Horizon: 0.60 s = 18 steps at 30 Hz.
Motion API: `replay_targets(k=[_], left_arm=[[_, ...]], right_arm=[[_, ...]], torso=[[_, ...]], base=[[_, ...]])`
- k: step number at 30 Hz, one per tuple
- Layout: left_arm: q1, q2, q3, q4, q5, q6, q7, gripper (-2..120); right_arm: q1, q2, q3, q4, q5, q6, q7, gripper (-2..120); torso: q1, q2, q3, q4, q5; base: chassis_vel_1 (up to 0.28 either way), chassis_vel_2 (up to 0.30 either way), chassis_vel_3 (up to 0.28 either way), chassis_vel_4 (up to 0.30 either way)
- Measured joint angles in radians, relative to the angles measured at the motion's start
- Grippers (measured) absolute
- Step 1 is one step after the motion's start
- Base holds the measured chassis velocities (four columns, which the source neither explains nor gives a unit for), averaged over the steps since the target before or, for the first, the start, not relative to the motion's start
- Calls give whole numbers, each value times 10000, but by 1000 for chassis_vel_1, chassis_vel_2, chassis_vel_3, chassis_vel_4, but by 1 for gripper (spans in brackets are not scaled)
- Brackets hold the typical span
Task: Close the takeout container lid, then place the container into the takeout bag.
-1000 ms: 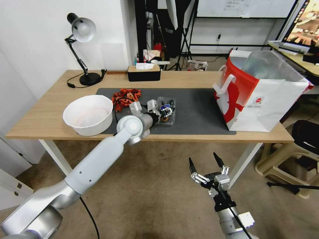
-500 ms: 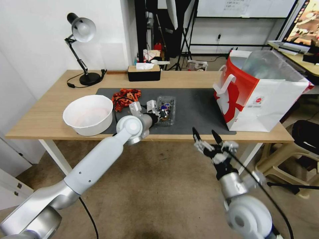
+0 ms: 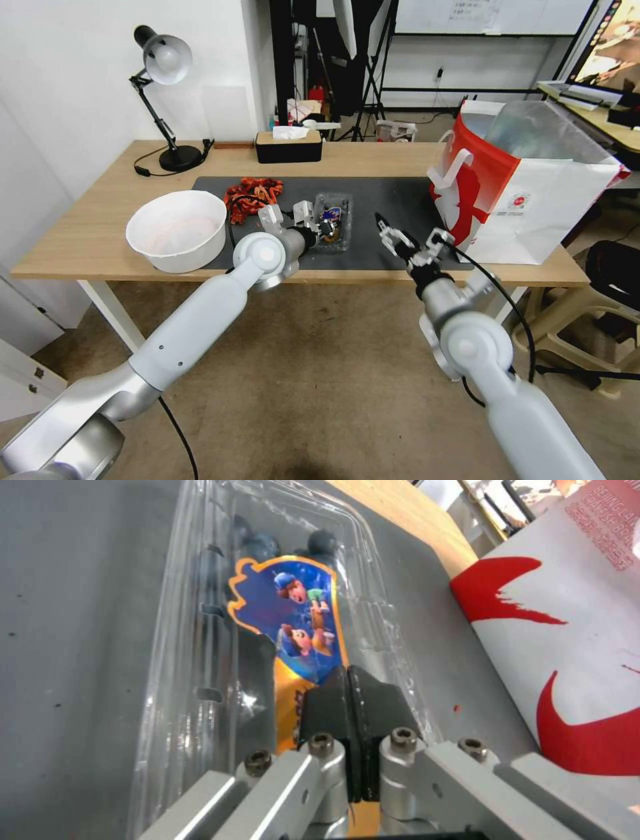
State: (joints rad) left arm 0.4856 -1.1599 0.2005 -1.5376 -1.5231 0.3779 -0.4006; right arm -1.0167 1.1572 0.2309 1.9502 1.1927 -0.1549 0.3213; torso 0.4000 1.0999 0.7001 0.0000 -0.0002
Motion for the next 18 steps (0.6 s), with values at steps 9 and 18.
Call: replay_targets(k=[9, 18], left_arm=[[5, 9, -9, 18, 12, -5, -1, 0], [12, 8, -12, 42, 40, -13, -2, 0]], right_arm=[[1638, 380, -602, -1220, 703, -866, 1045, 100], [3681, 1014, -1286, -2896, 1230, -1946, 2225, 100]], torso=[[1, 0, 0, 0, 1], [1, -1, 0, 1, 0]], base=[[0, 0, 0, 0], [0, 0, 0, 0]])
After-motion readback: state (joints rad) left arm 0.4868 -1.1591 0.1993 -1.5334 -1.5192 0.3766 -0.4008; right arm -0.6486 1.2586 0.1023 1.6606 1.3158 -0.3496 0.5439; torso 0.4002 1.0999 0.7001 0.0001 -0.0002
